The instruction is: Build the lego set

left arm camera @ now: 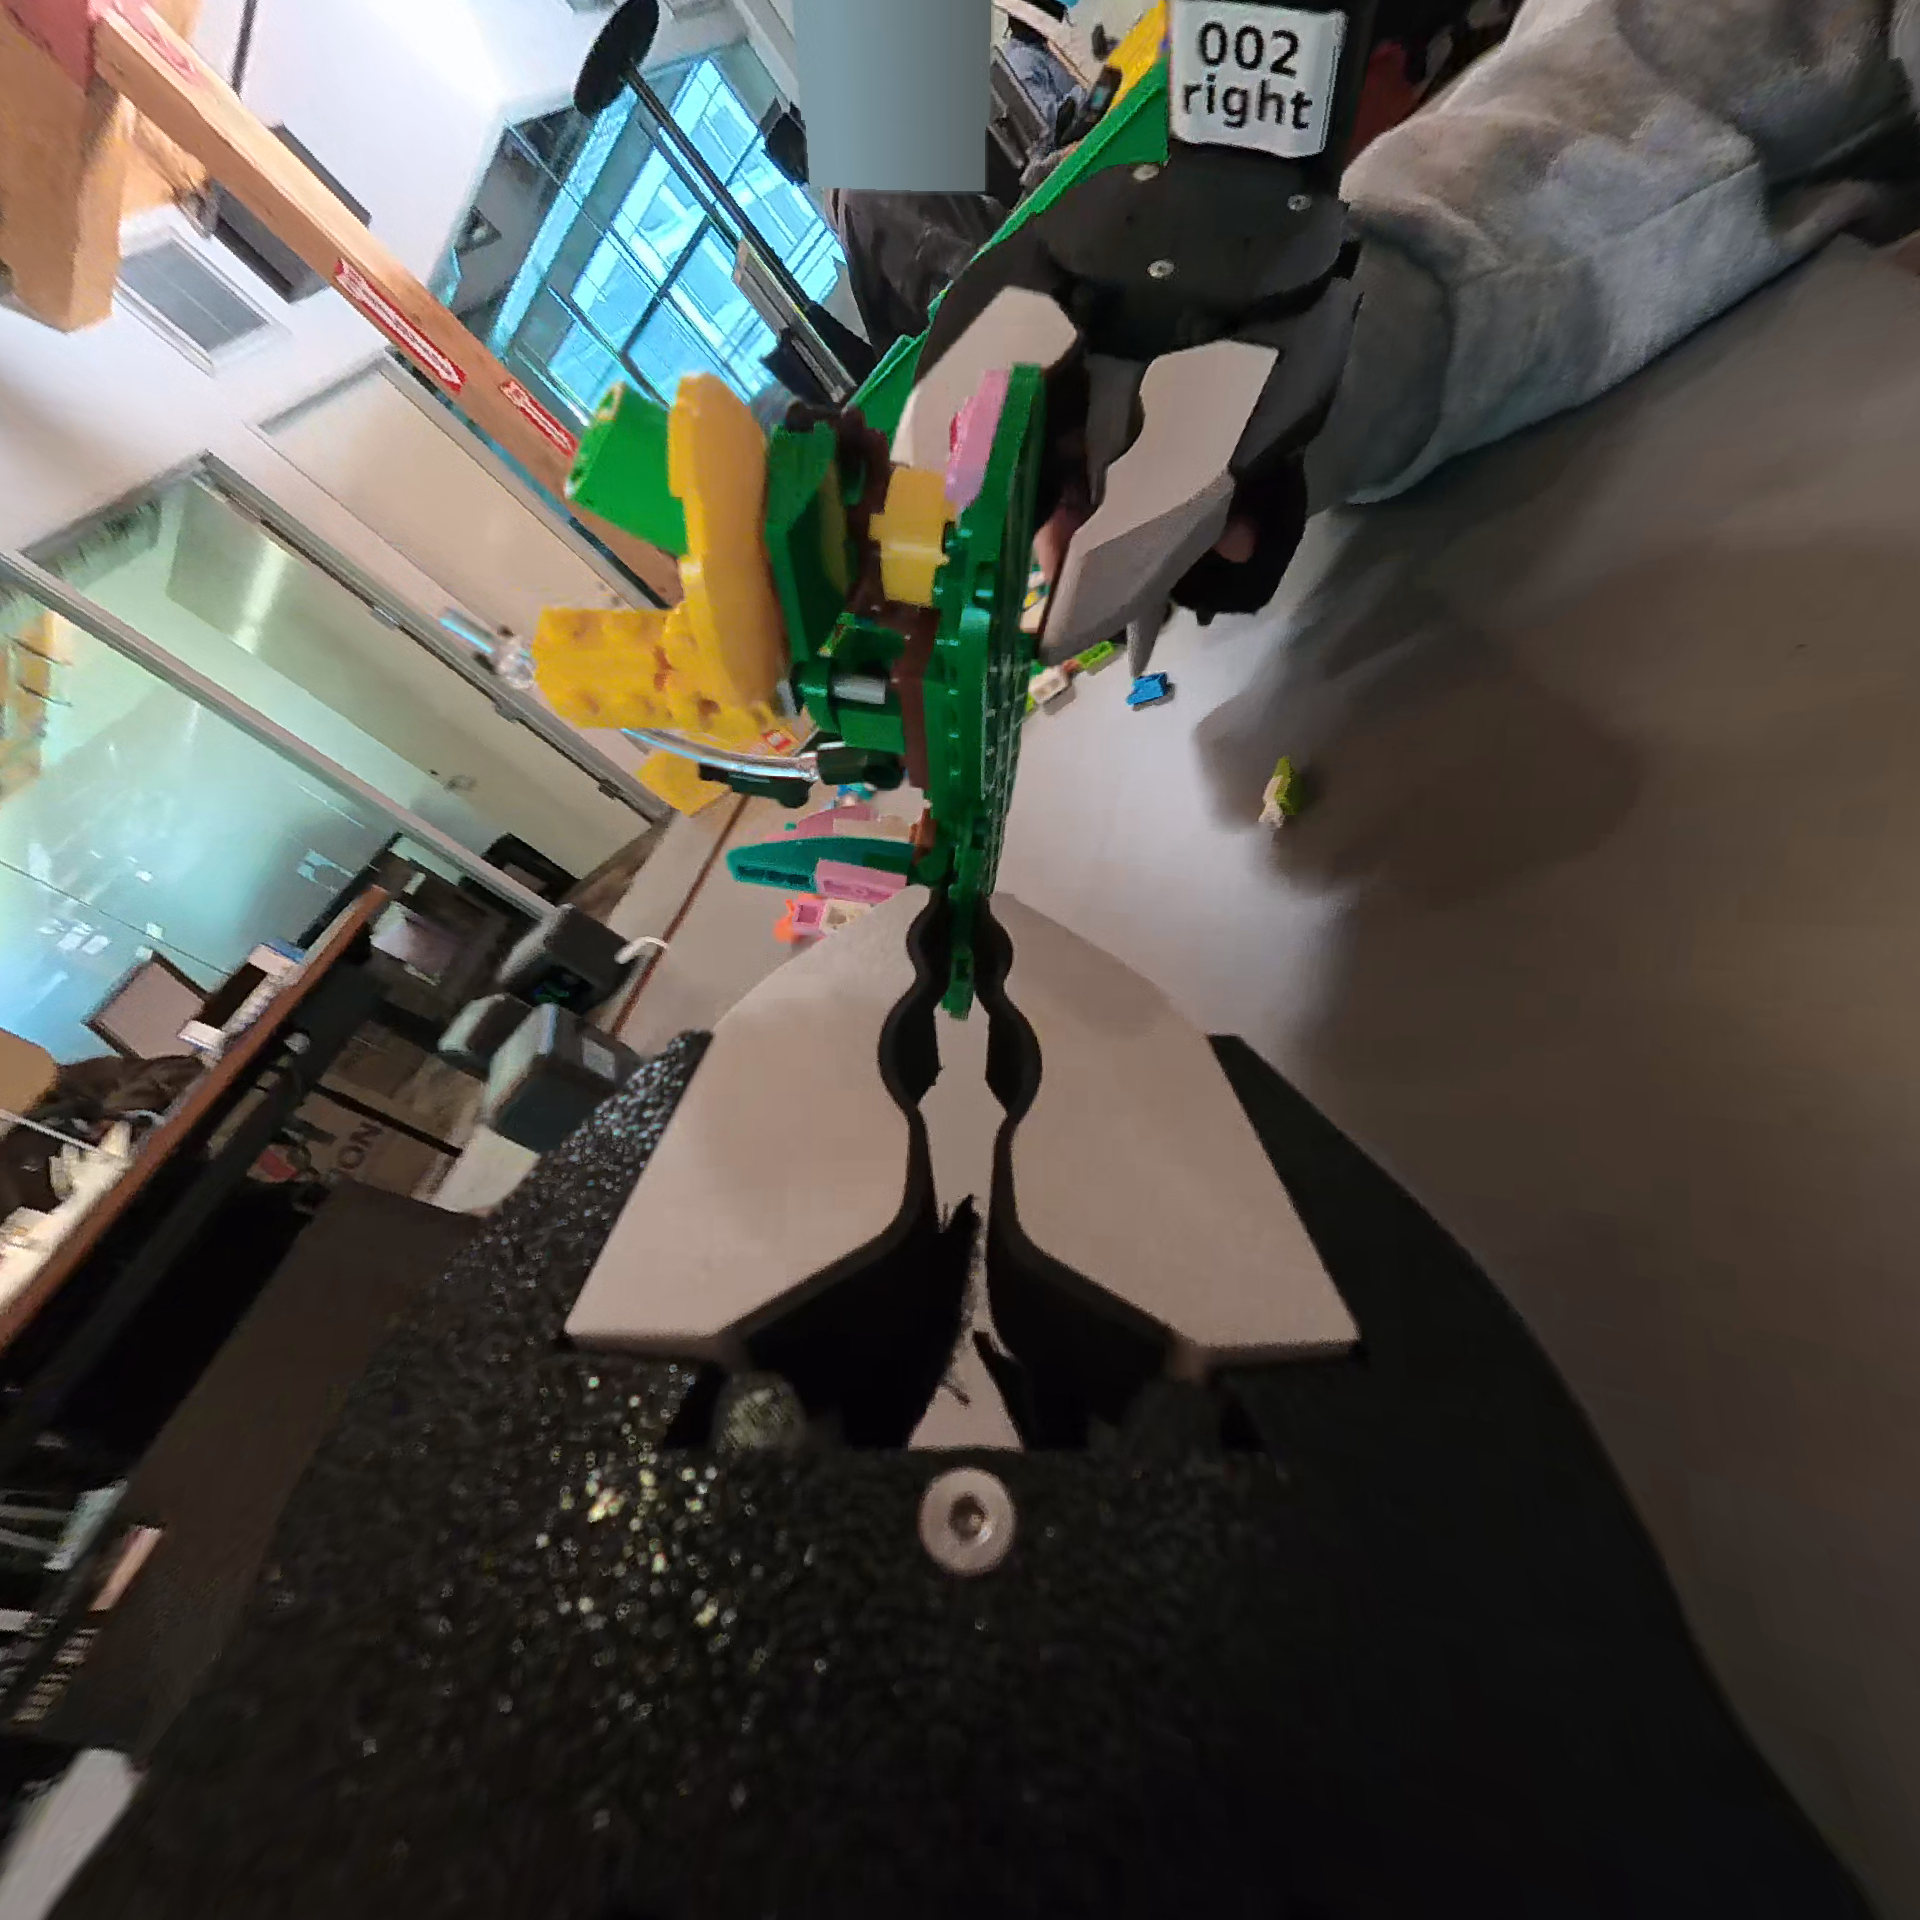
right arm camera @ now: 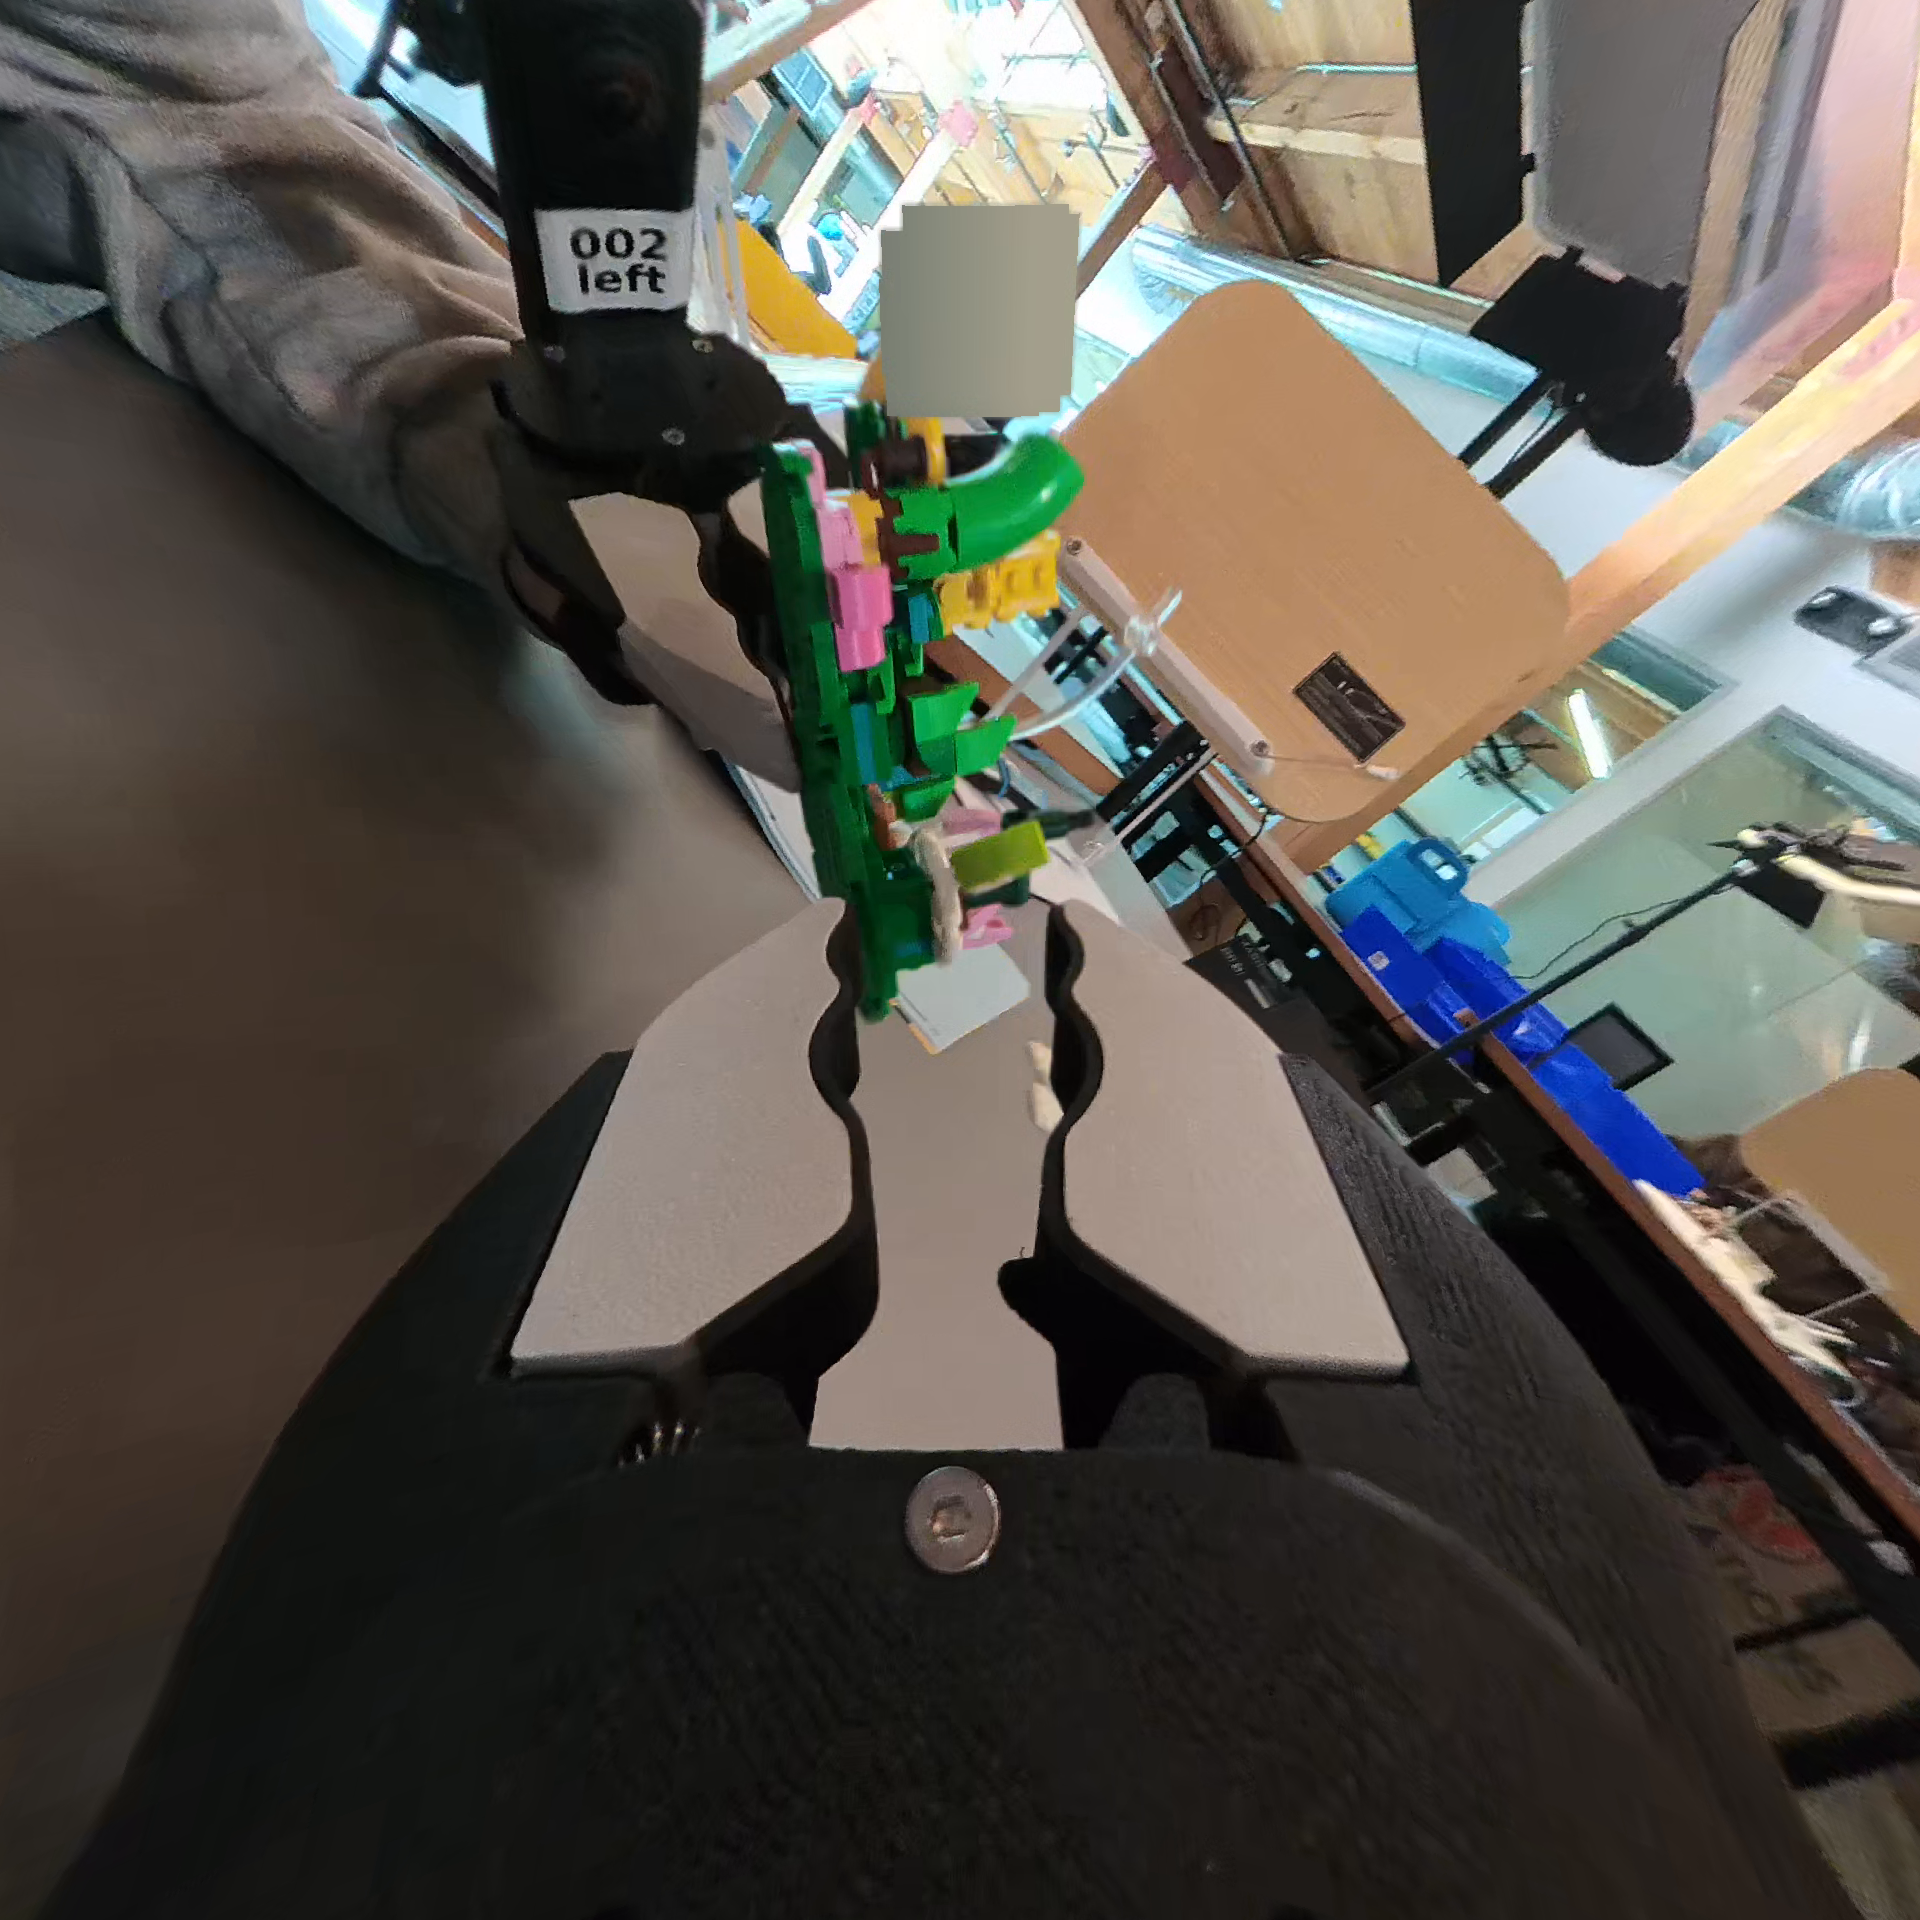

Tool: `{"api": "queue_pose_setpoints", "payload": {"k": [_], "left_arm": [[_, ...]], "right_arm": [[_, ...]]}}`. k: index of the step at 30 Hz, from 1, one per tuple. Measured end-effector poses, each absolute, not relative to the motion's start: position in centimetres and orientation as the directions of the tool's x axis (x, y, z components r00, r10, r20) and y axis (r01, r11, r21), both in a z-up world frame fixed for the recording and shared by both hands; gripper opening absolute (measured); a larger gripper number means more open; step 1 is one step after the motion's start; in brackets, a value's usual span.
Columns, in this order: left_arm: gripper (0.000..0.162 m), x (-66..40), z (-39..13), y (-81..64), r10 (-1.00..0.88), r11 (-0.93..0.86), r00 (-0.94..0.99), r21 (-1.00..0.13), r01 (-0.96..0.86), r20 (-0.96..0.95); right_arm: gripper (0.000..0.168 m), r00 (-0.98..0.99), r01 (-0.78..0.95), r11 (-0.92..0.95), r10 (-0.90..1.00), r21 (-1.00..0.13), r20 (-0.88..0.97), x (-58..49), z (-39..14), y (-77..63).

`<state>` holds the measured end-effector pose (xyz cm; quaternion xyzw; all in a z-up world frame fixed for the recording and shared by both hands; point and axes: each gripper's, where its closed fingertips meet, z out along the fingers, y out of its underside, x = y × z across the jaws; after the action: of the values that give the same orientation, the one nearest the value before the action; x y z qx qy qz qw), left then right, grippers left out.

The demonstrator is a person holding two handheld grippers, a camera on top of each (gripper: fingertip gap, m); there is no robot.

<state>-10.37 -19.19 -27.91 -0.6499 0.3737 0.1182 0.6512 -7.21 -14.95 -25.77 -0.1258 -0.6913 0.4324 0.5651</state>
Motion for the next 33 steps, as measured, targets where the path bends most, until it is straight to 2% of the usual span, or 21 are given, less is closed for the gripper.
{"api": "queue_pose_setpoints", "payload": {"k": [8, 11, 15, 33], "left_arm": [[0.004, -10.1, -28.3, -19.2, -0.405, 0.095, 0.737, -0.827, -0.554, -0.541], [0.004, -9.8, -28.4, -19.3, -0.423, 0.103, 0.731, -0.830, -0.549, -0.536], [0.004, -9.5, -28.4, -19.4, -0.430, 0.116, 0.719, -0.823, -0.556, -0.546], [0.003, -9.3, -28.1, -19.6, -0.423, 0.149, 0.700, -0.806, -0.572, -0.575]], "right_arm": [[0.058, -0.259, -0.312, 0.700, 0.587, -0.642, 0.767, -7.7, -26.1, -15.8], [0.056, -0.251, -0.310, 0.716, 0.573, -0.625, 0.780, -7.8, -26.3, -15.8], [0.042, -0.220, -0.317, 0.751, 0.536, -0.579, 0.815, -7.8, -26.4, -16.0], [0.040, -0.235, -0.303, 0.745, 0.547, -0.595, 0.804, -7.8, -26.4, -16.0]]}}
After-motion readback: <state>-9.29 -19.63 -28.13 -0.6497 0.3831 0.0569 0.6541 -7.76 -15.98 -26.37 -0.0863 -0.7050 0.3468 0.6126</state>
